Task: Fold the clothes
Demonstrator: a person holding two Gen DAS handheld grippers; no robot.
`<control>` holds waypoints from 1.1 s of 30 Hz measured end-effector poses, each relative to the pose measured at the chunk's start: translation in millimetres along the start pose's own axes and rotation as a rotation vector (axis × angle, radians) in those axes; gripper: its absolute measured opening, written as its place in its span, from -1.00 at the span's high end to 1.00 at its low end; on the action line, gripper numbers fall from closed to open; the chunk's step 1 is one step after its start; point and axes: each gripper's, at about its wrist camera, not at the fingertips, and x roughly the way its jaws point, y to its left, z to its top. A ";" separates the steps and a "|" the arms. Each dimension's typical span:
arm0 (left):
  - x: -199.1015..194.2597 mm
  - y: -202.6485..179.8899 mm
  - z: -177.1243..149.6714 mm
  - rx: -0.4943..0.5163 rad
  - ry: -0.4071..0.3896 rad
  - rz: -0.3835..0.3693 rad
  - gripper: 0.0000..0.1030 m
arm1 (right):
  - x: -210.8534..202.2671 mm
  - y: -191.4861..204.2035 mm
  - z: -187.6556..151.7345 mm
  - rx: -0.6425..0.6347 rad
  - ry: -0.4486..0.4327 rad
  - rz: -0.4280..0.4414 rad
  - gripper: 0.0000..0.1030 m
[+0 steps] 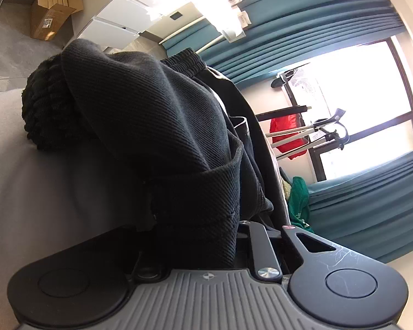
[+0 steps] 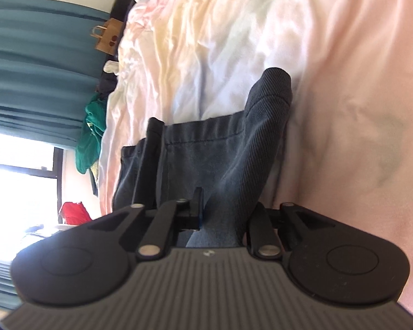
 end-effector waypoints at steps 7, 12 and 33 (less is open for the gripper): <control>-19.8 -17.9 1.4 0.071 -0.128 -0.087 0.83 | -22.4 3.0 -11.5 -0.014 -0.109 0.041 0.87; -62.6 -25.1 4.8 0.135 -0.211 -0.191 0.86 | -44.0 12.2 -11.7 -0.075 -0.178 0.054 0.87; 177.1 -182.0 130.7 0.257 -0.218 -0.027 0.84 | 168.4 260.0 -34.6 -0.535 -0.219 -0.048 0.87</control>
